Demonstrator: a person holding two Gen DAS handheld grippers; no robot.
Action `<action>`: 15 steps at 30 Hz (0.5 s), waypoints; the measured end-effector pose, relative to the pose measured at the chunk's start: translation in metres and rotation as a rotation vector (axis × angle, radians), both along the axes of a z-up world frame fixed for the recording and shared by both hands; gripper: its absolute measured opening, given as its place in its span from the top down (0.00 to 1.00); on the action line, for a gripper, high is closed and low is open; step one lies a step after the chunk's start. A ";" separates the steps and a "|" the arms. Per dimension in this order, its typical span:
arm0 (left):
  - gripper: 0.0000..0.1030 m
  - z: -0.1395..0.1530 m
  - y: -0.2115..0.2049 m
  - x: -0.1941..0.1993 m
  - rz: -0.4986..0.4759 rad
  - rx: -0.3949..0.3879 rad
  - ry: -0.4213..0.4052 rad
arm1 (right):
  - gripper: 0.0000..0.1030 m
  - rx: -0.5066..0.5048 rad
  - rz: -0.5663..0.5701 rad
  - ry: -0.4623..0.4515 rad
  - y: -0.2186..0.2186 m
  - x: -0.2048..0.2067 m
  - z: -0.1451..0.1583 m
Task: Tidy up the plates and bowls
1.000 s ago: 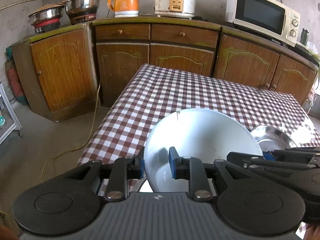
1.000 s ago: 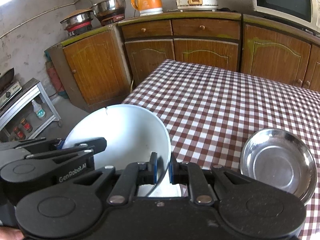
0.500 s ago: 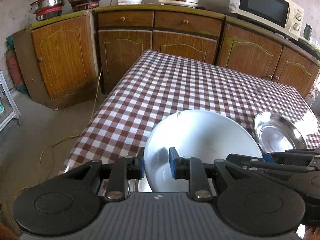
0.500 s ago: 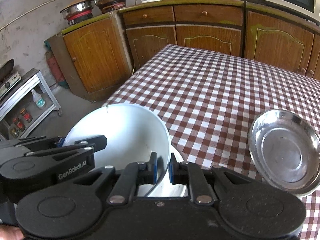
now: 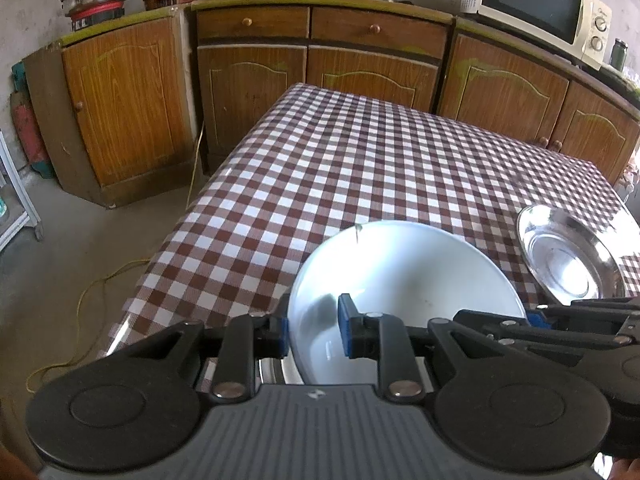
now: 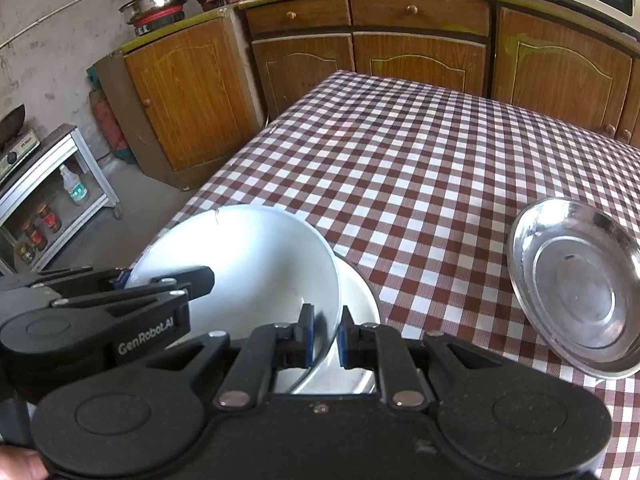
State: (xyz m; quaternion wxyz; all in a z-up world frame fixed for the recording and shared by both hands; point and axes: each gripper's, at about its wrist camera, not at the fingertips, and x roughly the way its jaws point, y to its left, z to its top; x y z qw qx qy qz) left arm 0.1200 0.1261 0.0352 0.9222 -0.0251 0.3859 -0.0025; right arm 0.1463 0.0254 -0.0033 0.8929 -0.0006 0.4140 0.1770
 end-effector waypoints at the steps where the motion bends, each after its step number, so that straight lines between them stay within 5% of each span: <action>1: 0.78 -0.002 0.000 0.001 -0.001 0.001 0.002 | 0.85 0.000 0.000 0.005 0.000 0.001 -0.002; 15: 0.78 -0.016 -0.002 0.005 -0.010 -0.003 0.016 | 0.84 -0.021 -0.004 0.014 0.000 0.005 -0.017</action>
